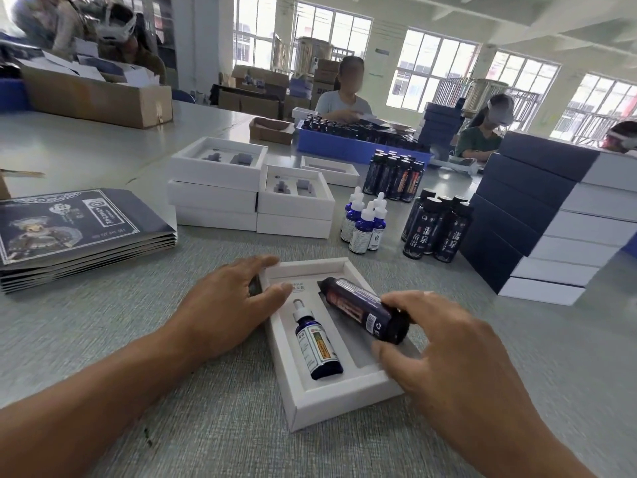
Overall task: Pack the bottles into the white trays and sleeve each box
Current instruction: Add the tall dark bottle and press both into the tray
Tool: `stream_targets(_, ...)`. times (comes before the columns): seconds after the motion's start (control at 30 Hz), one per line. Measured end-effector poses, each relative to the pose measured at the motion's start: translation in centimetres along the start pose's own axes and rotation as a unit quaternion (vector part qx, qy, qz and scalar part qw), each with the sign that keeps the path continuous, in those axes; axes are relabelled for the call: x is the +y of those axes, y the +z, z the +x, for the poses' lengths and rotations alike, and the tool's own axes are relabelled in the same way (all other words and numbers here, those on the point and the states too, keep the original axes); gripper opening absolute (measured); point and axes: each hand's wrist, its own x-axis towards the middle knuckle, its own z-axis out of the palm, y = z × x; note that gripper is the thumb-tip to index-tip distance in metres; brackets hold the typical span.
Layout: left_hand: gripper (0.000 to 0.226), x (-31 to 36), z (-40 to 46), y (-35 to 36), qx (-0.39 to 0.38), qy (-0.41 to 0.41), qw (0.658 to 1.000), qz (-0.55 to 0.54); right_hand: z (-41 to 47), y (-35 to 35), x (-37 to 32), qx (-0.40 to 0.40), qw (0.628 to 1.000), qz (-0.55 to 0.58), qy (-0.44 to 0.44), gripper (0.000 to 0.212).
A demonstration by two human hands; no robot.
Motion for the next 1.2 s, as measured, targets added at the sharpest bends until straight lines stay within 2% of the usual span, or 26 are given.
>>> stream_targets(0.2,0.061,-0.1,0.0,0.0,0.002,0.002,1.0,-0.005,0.1,0.2,0.6,-0.004,0.999,0.053,0.003,0.056)
stream_targets(0.33,0.06,0.0,-0.1,0.0,0.002,0.002,1.0,-0.003,0.2,0.2,1.3,-0.045,0.996,0.08,-0.013,0.052)
stream_targets(0.43,0.059,0.0,-0.1,0.0,0.001,0.002,1.0,0.002,0.1,0.2,1.6,-0.048,0.994,0.101,-0.009,0.048)
stream_targets(0.53,0.06,0.0,0.0,0.0,-0.001,0.002,1.0,-0.002,0.3,0.2,1.7,-0.038,0.995,0.093,-0.006,0.051)
stream_targets(0.73,0.059,0.0,-0.1,0.0,0.002,0.0,1.0,-0.006,0.6,0.5,0.6,-0.038,0.998,0.035,-0.021,0.075)
stream_targets(1.2,0.059,-0.2,0.0,0.1,0.001,0.003,1.0,-0.003,0.8,-0.1,0.1,-0.048,0.999,0.012,-0.001,0.067)
